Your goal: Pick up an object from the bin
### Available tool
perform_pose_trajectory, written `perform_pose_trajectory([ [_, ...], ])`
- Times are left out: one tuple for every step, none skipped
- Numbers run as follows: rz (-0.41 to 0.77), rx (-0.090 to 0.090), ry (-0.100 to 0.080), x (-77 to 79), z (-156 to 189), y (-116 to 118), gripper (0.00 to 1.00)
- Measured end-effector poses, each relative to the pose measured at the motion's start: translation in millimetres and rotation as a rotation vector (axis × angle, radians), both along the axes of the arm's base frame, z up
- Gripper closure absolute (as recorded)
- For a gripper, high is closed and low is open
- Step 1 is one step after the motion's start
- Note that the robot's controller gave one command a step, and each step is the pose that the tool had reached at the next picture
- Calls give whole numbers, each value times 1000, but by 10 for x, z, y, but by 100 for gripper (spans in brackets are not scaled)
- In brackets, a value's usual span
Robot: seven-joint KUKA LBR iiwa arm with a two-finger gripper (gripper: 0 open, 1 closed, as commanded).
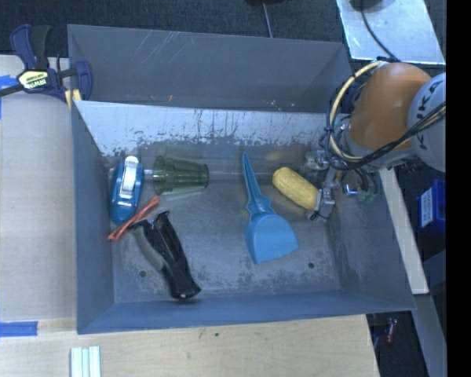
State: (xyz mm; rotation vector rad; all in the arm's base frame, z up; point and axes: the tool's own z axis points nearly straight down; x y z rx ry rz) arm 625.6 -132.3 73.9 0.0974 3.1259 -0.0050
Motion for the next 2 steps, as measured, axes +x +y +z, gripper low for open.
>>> perform_pose_trajectory([
  [46,-3,-2,13,-4,288,0],
  [-4,-1,-2,-80,1096,229,0],
])
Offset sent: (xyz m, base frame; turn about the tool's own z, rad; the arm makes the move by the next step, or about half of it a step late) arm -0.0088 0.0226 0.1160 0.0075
